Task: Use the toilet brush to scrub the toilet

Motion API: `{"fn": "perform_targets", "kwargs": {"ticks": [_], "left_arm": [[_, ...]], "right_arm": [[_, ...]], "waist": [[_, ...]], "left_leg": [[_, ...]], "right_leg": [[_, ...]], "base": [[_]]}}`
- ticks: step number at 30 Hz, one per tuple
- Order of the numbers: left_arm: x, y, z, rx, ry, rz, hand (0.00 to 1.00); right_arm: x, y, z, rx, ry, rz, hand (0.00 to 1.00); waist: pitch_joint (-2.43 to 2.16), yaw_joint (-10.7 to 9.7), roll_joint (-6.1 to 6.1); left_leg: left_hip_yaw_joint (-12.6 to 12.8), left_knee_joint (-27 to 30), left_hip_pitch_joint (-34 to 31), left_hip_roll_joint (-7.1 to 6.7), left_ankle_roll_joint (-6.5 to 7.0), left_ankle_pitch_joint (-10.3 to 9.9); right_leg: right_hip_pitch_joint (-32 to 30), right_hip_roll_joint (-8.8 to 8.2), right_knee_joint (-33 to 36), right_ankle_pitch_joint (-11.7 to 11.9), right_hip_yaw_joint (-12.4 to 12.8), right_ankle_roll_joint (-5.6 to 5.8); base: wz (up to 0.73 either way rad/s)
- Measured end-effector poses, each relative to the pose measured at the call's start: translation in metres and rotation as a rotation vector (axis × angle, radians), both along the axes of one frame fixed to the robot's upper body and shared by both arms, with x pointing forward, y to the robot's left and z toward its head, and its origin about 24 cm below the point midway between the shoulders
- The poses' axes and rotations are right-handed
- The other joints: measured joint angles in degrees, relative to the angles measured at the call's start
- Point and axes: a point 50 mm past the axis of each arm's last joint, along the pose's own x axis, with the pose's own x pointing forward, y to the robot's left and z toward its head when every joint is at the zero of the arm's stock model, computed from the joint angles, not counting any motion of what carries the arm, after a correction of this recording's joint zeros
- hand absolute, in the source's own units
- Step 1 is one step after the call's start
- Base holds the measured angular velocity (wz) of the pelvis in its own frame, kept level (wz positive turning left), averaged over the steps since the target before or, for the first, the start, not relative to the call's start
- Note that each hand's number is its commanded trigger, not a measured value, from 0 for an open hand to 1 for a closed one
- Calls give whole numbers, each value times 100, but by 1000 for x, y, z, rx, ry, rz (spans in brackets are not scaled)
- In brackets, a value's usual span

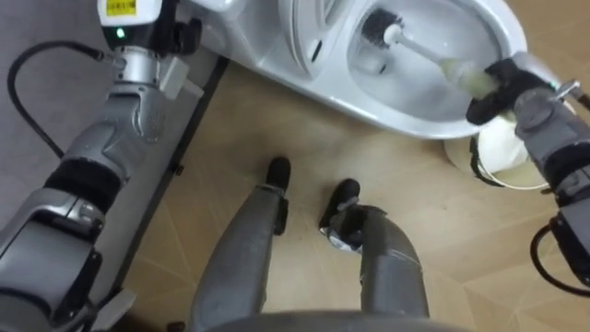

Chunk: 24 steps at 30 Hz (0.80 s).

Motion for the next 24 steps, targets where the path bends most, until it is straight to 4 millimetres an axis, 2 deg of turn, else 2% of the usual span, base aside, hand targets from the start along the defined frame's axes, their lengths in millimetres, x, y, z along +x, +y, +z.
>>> {"fn": "perform_targets", "kwargs": {"ticks": [4, 9, 11, 19, 21, 24], "left_arm": [[3, 0, 3, 10, -3, 18, 0], [4, -3, 2, 25, 12, 25, 0], [4, -5, -1, 22, 35, 20, 0], [5, -17, -8, 10, 99, -9, 0], [5, -19, -10, 10, 118, -12, 0], [3, -26, -17, -14, 143, -13, 0]], "right_arm": [[0, -1, 2, 19, -14, -18, 100], [0, -1, 1, -10, -1, 2, 100], [-1, -1, -2, -52, 23, 24, 100], [-8, 8, -16, -397, 165, 235, 100], [-15, 9, -23, -475, 180, 269, 100], [-23, 12, -32, -538, 192, 303, 100]], "waist": [[5, -114, 1], [17, -121, 33], [41, -120, 100], [26, 75, 340], [7, 97, 450], [-31, 197, 544]], "left_leg": [[3, -10, -70, -60, 8, 50], [20, -8, -43, -82, 31, 79], [17, -37, 51, -101, 38, 77], [-14, -76, 210, -122, 60, 80], [-48, -114, 250, -120, 61, 77], [-12, -137, 316, -89, 72, 52]], "right_leg": [[-123, -61, 109, -17, 30, 35], [-113, -93, 143, 3, 33, 13], [-15, -102, 123, -6, 31, 36], [158, -91, 34, -6, -32, 51], [227, -60, -51, -6, -43, 71], [294, -18, -126, 20, -14, 89]], "base": [[5], [0], [0], [2], [5], [-6]]}}
